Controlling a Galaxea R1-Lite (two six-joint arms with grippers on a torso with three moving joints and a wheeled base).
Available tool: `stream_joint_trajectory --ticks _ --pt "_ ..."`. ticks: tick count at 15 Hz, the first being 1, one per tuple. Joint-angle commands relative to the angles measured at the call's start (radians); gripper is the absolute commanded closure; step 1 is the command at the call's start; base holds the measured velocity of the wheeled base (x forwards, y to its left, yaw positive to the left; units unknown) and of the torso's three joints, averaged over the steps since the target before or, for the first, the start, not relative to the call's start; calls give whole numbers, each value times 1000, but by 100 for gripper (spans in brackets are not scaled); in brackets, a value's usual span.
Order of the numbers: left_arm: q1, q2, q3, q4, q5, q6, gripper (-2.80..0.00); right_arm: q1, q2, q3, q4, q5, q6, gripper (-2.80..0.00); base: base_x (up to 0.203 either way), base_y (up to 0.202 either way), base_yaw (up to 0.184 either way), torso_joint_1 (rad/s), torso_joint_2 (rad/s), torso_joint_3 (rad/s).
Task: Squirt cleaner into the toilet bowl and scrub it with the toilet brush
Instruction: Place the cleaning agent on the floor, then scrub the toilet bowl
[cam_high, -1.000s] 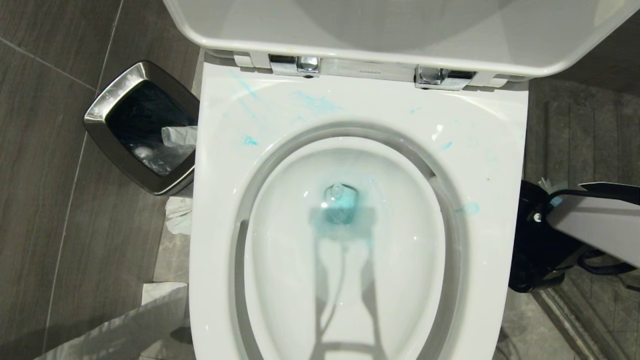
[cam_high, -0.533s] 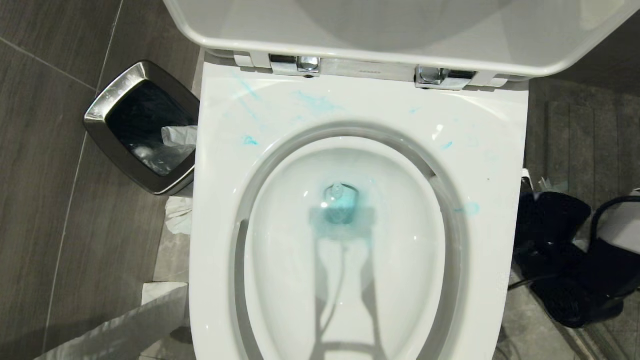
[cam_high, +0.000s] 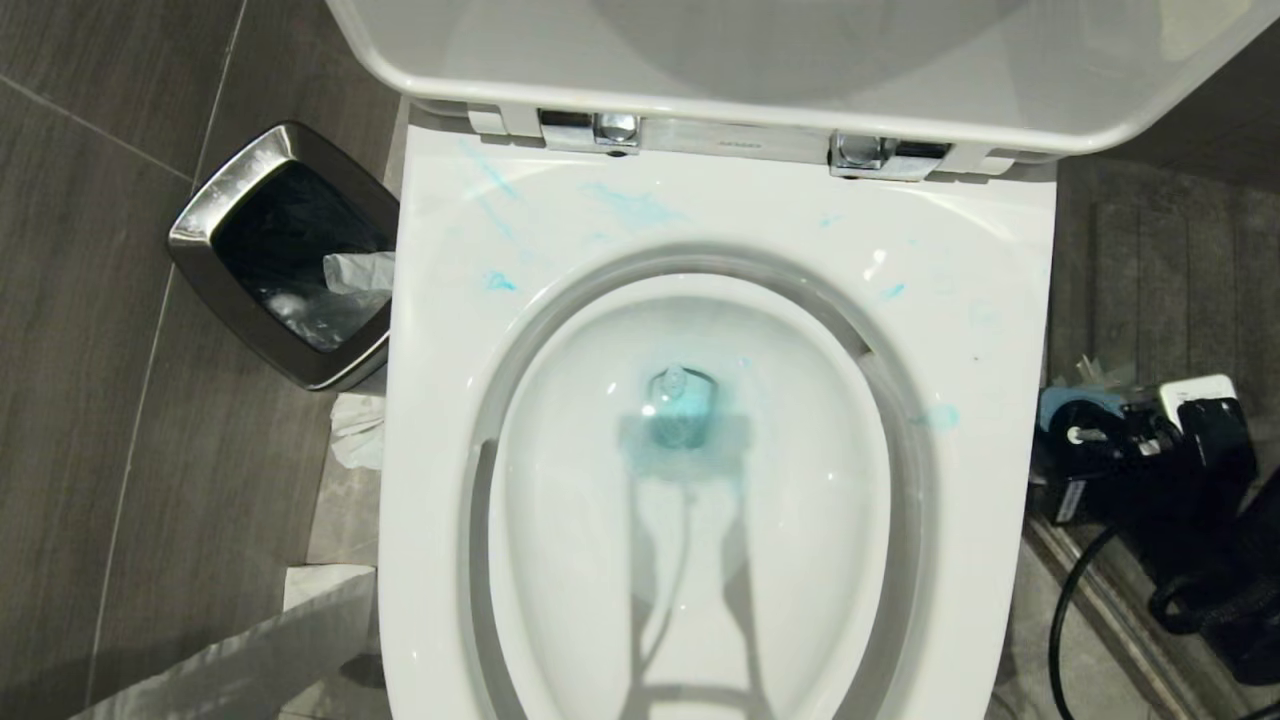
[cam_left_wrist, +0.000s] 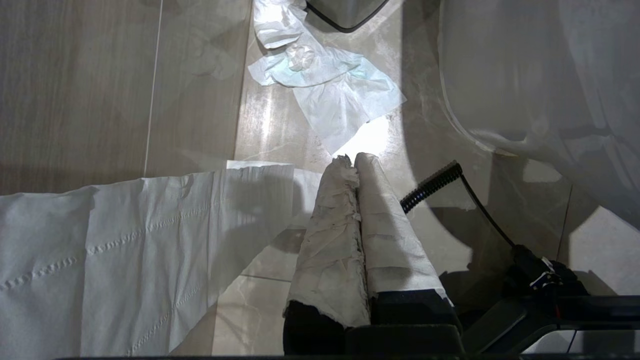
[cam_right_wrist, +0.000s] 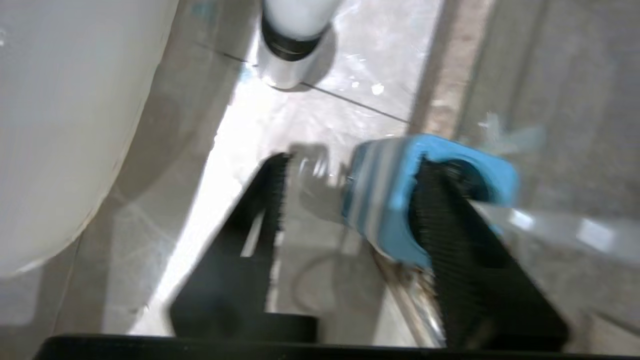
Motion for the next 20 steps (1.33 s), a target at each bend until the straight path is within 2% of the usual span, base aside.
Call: stream_joint_trajectory --ticks 1,5,7,8,13,16,18,20 --pt "0 1 8 0 1 -1 0 0 -104 58 -9 -15 -3 0 0 0 0 0 0 0" --pt "0 1 8 0 1 -1 0 2 -224 185 -9 -53 -1 0 0 0 0 0 0 0" --pt "0 1 8 0 0 -2 0 4 -329 193 0 -84 24 0 0 0 0 0 0 0" --pt "0 1 8 0 1 -1 0 4 -394 194 49 -100 35 0 0 0 0 0 0 0" --pt "0 1 8 0 1 -1 0 4 -772 195 483 -120 40 0 0 0 0 0 0 0" --pt "0 1 8 0 1 -1 0 6 -980 195 803 -118 43 0 0 0 0 0 0 0" --pt "0 1 8 0 0 -1 0 -32 -975 194 848 -124 56 0 0 0 0 0 0 0" --pt "0 1 8 0 1 -1 0 -146 -879 195 897 -118 62 0 0 0 0 0 0 0"
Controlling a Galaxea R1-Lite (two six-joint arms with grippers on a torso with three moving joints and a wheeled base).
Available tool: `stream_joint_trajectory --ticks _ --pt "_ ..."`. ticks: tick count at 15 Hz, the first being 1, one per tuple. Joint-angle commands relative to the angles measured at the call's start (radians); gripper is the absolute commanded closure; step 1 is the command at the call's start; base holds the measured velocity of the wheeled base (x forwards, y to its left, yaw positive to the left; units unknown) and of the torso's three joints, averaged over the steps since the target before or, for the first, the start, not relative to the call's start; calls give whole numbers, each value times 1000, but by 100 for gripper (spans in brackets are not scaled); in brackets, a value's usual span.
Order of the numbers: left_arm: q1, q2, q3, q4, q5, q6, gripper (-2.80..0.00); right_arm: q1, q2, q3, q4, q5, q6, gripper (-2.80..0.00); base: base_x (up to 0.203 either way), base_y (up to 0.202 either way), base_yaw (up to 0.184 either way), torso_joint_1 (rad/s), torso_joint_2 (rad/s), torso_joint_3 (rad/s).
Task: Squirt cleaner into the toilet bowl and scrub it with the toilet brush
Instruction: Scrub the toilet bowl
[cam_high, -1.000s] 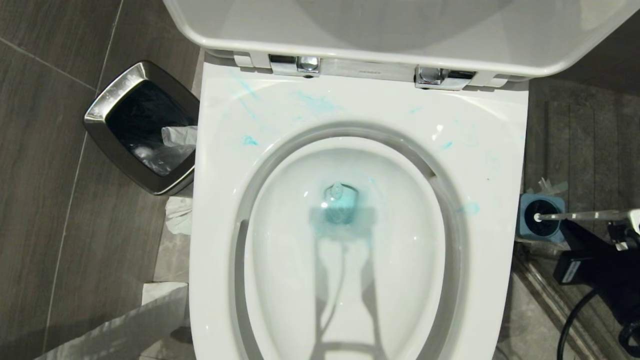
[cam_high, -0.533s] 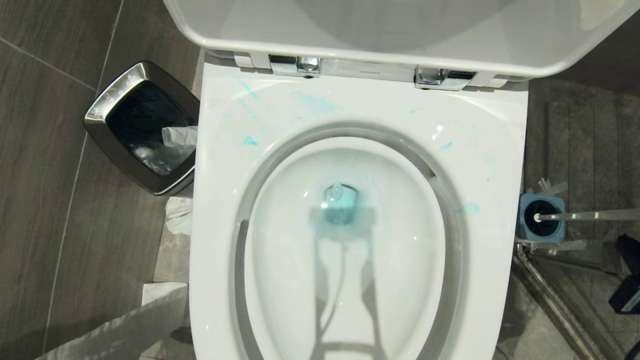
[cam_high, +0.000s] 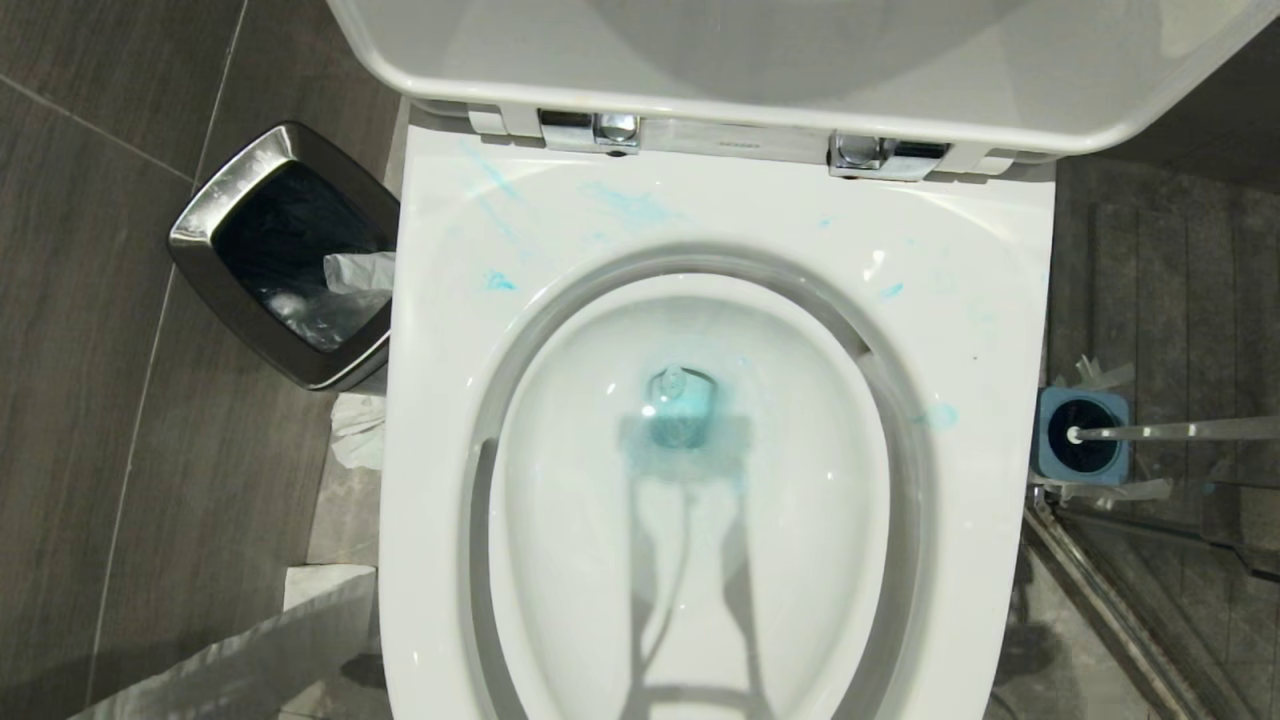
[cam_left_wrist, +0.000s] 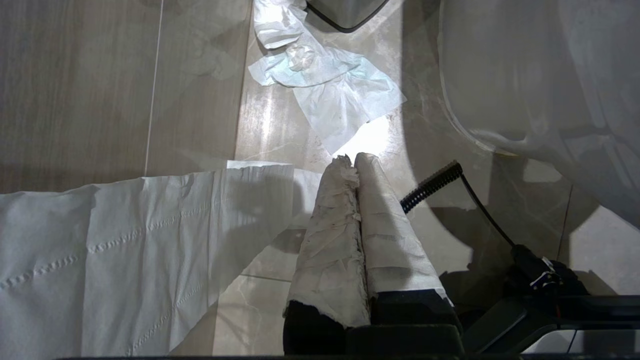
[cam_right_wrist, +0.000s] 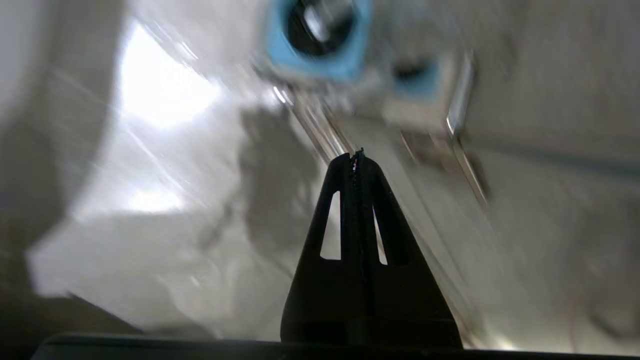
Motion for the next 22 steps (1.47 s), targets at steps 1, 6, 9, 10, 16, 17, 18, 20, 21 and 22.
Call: stream_joint_trajectory --ticks 1,6,9,10,16,17,18,20,21,22 --pt "0 1 8 0 -1 -1 0 -90 90 11 10 17 -2 0 0 0 0 0 0 0" --pt "0 1 8 0 -1 -1 0 -185 354 12 -266 101 -1 0 0 0 0 0 0 0" --pt "0 1 8 0 0 -1 0 -191 426 12 -392 107 -9 -280 0 0 0 0 0 0" --pt "0 1 6 0 -1 -1 0 -191 426 10 -402 107 -10 -280 0 0 0 0 0 0" --pt "0 1 8 0 0 -1 0 -191 452 12 -510 91 -71 -280 0 0 0 0 0 0" --pt "0 1 8 0 0 -1 0 -191 470 12 -537 91 -78 -280 0 0 0 0 0 0" --pt "0 1 8 0 0 -1 0 -191 483 12 -557 91 -82 -280 0 0 0 0 0 0" --pt "0 1 8 0 0 -1 0 -191 512 12 -605 91 -81 -280 0 0 0 0 0 0" --pt "0 1 8 0 0 -1 0 -192 533 12 -634 91 -78 -280 0 0 0 0 0 0" --pt "0 1 8 0 -1 -1 0 -193 556 12 -674 90 -71 -280 0 0 0 0 0 0"
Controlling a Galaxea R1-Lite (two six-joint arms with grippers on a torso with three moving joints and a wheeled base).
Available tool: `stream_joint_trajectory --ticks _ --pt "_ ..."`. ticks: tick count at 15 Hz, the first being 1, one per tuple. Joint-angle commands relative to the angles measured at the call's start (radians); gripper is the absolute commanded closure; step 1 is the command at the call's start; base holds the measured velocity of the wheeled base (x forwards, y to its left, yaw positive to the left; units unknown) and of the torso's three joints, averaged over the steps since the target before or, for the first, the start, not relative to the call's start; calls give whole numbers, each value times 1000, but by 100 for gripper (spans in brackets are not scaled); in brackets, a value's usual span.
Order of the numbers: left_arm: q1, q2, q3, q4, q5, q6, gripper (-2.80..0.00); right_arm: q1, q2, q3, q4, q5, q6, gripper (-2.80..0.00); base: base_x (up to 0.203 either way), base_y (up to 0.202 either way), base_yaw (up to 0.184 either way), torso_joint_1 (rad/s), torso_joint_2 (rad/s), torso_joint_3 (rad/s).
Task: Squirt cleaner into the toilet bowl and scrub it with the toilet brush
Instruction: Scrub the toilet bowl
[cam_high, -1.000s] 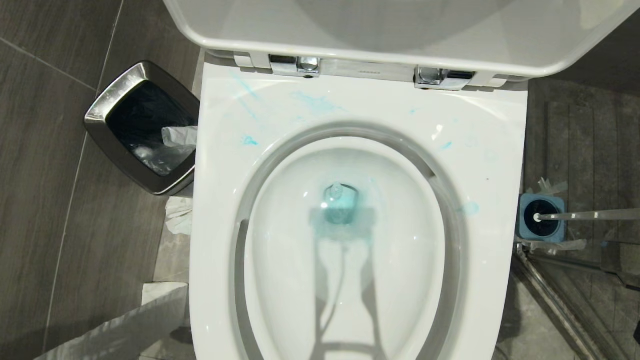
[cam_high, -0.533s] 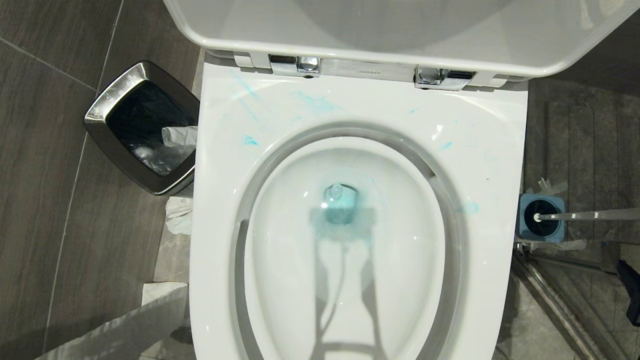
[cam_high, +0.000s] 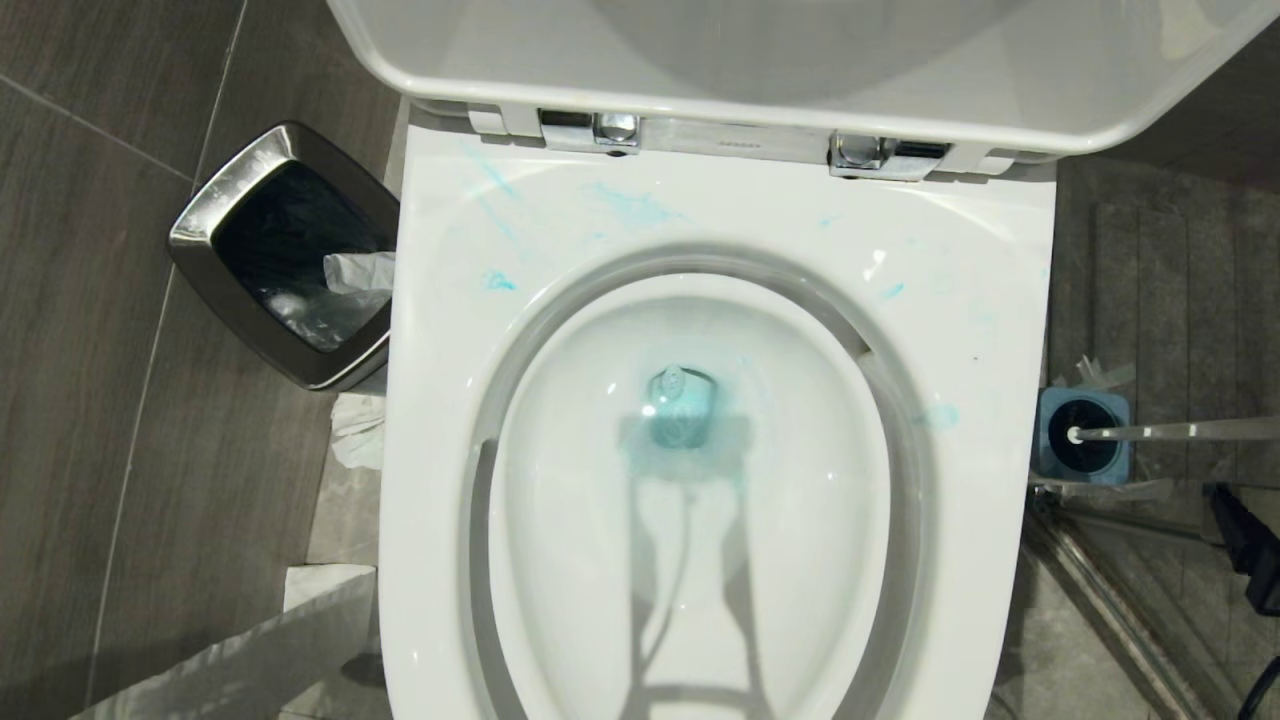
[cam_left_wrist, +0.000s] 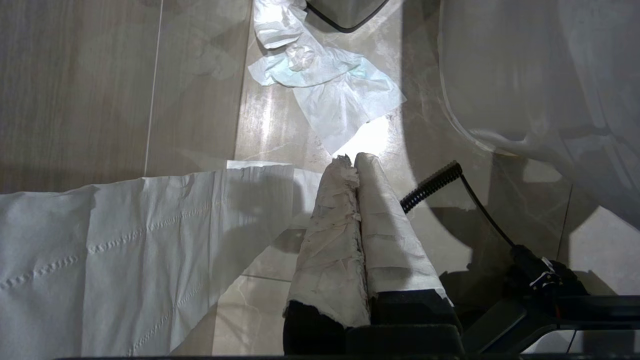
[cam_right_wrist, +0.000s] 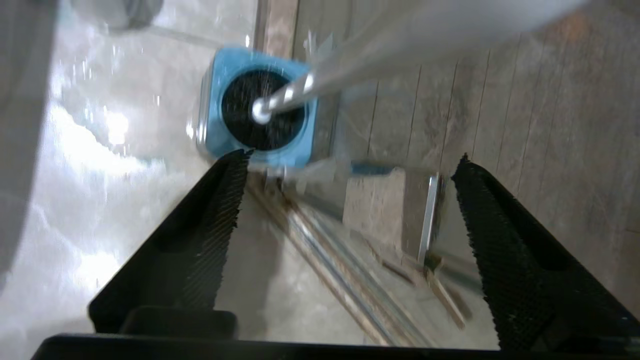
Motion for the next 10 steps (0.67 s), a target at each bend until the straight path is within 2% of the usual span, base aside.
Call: stream_joint_trajectory --ticks 1,5,8,10 --pt "0 1 8 0 1 -1 0 -4 64 12 -59 -1 10 -280 0 0 0 0 0 0" --pt "0 1 8 0 0 -1 0 -7 206 -9 -170 1 76 -280 0 0 0 0 0 0" --pt "0 1 8 0 1 -1 0 -8 283 -86 -231 6 163 -280 0 0 0 0 0 0" --pt "0 1 8 0 1 -1 0 -14 325 -120 -248 8 185 -280 0 0 0 0 0 0"
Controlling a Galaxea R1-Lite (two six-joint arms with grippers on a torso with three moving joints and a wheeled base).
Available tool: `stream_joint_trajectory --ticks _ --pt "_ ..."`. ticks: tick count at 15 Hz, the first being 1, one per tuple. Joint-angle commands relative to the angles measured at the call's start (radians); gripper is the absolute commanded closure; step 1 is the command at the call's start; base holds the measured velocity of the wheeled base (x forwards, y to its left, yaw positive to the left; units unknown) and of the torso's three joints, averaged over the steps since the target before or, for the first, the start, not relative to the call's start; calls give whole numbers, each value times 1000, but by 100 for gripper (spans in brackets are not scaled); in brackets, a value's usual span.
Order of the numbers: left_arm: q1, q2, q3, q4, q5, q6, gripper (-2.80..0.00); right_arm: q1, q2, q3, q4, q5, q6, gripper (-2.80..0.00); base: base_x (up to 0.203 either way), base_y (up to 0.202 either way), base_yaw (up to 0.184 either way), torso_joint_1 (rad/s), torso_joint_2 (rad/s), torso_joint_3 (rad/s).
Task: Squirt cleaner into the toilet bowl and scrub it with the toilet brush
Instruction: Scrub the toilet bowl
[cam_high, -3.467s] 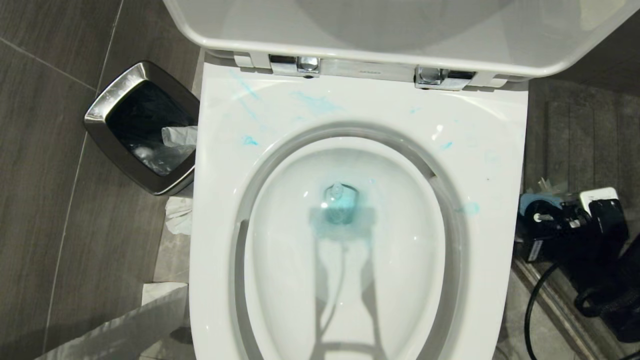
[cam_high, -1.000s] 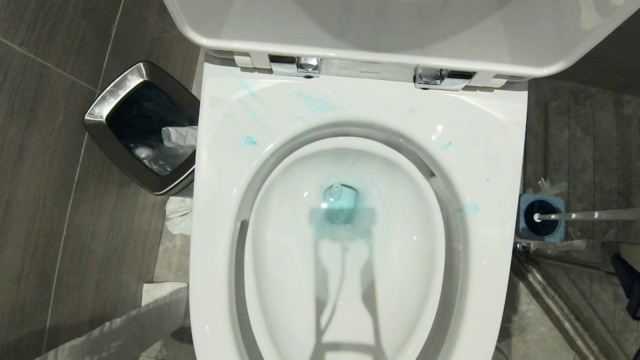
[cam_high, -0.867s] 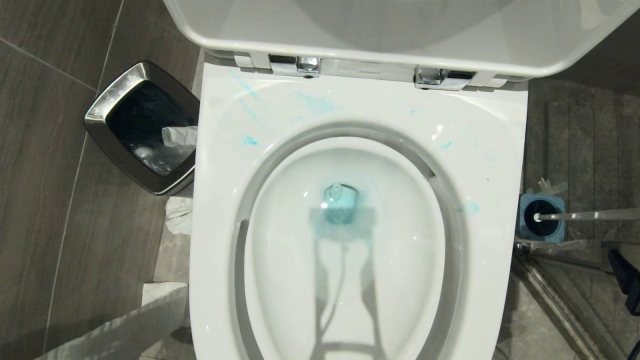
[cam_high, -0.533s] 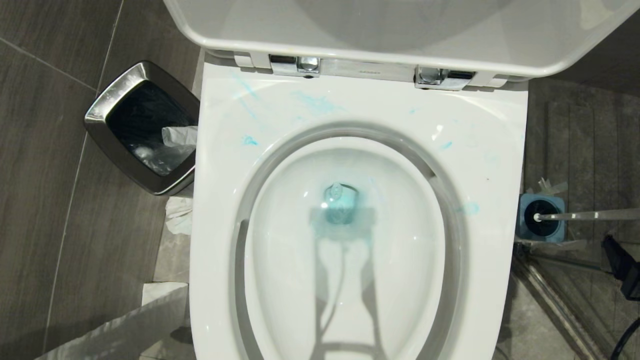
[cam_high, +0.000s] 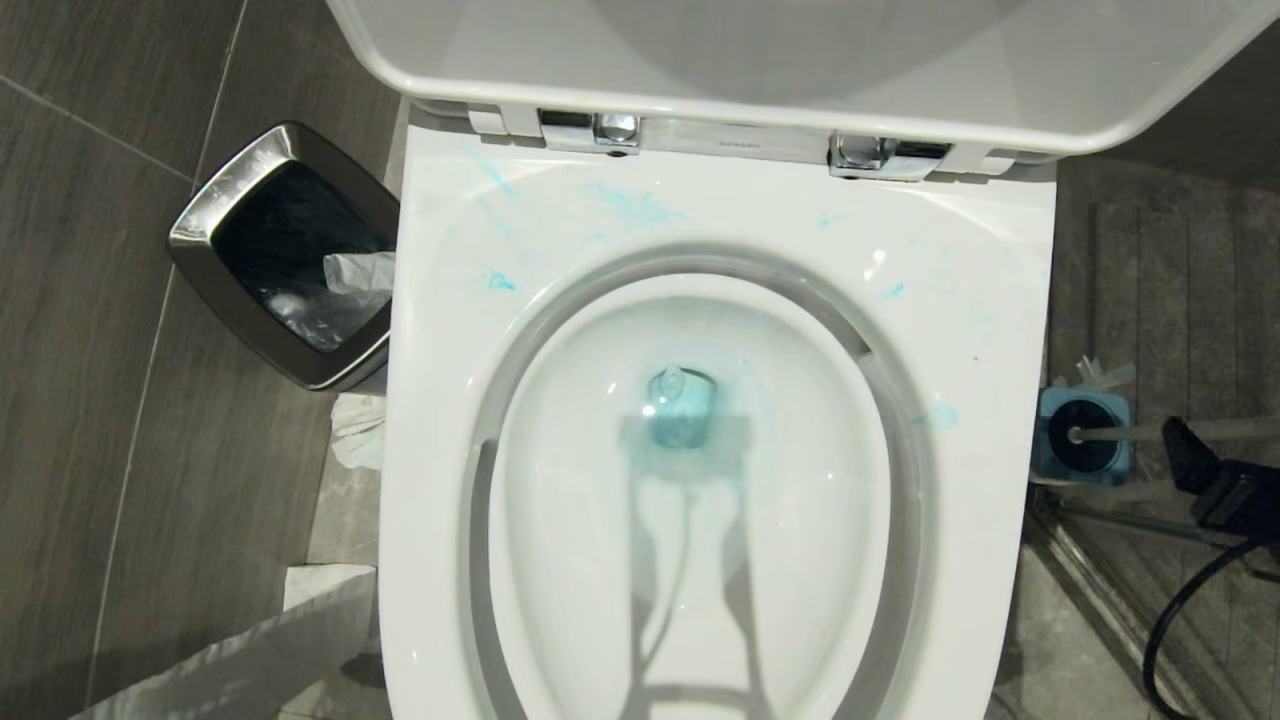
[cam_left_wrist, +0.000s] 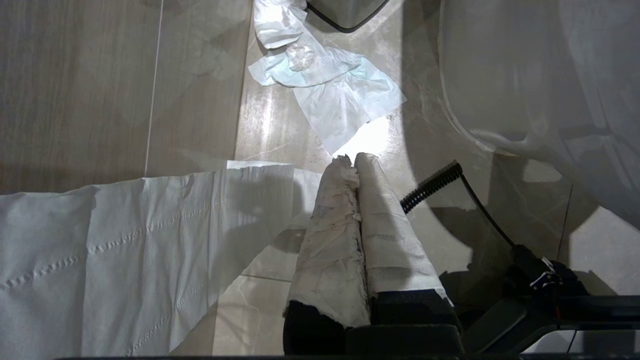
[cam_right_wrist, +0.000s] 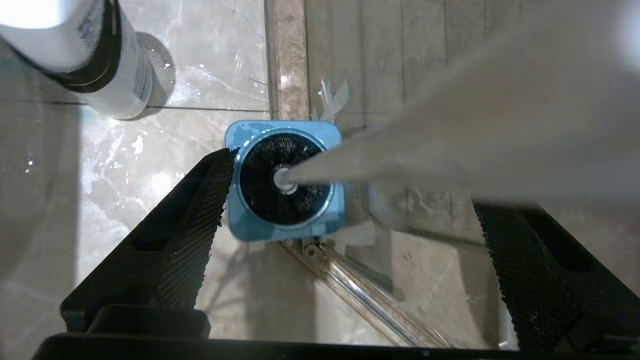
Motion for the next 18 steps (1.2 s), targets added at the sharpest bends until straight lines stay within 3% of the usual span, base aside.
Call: stream_joint_trajectory --ticks 1,10,11,15,18 --pt "0 1 8 -1 1 0 0 -5 64 -38 -12 0 6 -280 0 0 0 0 0 0" --pt "0 1 8 -1 1 0 0 -6 123 -183 -12 7 15 -280 0 0 0 0 0 0" --pt "0 1 8 -1 1 0 0 -8 123 -183 -12 7 16 0 0 0 0 0 0 0" --pt "0 1 8 -1 1 0 0 -8 118 -208 -12 7 -13 0 0 0 0 0 0 0" --pt "0 1 8 -1 1 0 0 -9 116 -199 -12 4 -144 0 0 0 0 0 0 0"
